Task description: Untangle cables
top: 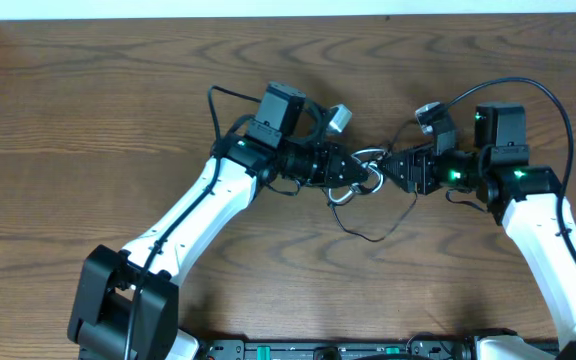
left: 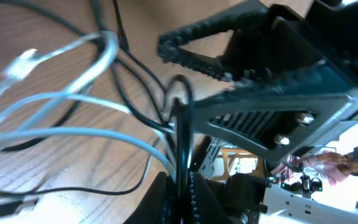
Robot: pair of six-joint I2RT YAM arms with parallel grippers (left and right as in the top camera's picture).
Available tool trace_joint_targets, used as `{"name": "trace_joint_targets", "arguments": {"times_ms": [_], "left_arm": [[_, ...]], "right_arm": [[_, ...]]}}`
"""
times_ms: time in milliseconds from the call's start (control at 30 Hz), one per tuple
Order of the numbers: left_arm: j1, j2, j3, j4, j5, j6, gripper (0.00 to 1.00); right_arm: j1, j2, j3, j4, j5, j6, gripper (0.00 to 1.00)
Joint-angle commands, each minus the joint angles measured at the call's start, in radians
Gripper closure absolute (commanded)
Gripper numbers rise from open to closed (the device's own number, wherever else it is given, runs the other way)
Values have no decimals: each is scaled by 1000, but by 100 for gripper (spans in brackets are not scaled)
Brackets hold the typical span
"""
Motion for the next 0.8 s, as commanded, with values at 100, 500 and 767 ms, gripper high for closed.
{"name": "trace_joint_targets", "arguments": {"times_ms": [100, 500, 767], "left_arm": [[-19, -10, -2, 8, 46, 21, 92], [-21, -10, -2, 34, 82, 17, 92], [-21, -10, -2, 36, 94, 43, 92]], "right_arm": [[29, 24, 10, 3, 3, 29, 42], [61, 24, 10, -15, 12, 28, 44], [61, 24, 10, -19, 269, 124, 99]]}}
